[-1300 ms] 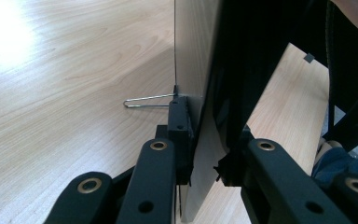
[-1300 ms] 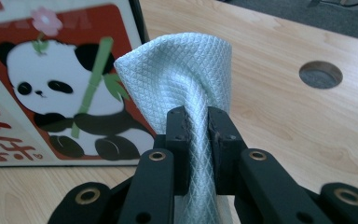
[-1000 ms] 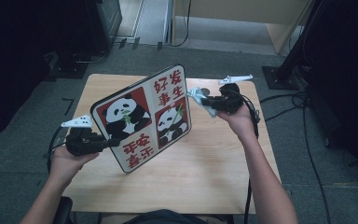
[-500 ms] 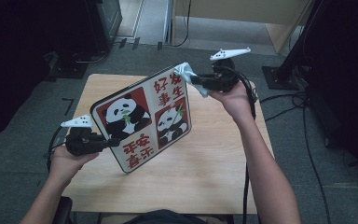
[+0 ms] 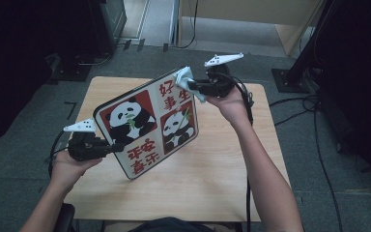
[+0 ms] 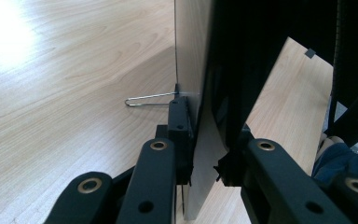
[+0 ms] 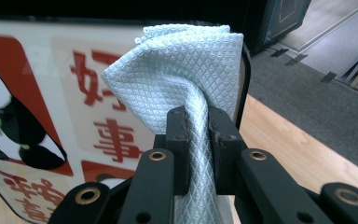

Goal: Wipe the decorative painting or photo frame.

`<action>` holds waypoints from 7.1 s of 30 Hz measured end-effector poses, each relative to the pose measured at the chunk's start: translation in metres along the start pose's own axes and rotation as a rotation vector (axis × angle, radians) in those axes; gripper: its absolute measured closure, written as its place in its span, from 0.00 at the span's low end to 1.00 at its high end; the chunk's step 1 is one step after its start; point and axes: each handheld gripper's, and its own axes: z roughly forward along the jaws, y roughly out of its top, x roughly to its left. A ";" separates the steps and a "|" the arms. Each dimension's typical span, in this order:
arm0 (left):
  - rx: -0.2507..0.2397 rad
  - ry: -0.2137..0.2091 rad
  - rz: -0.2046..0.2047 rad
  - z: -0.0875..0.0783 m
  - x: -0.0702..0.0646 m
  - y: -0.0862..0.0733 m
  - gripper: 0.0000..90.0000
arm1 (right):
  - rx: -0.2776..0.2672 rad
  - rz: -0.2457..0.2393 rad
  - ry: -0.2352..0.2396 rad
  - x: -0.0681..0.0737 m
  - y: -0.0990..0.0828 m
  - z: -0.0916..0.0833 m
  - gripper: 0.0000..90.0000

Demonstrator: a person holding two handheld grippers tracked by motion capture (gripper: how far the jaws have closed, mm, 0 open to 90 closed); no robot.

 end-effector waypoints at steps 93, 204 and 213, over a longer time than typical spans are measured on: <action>-0.002 -0.009 -0.011 0.000 0.000 -0.001 0.87 | 0.253 0.125 0.062 -0.015 -0.188 0.071 0.90; -0.009 -0.016 -0.026 0.001 0.002 -0.001 0.87 | 0.068 0.002 0.132 0.010 -0.081 0.042 0.90; -0.009 -0.017 -0.026 0.001 0.002 -0.001 0.87 | 0.096 0.011 0.133 0.010 -0.102 0.048 0.90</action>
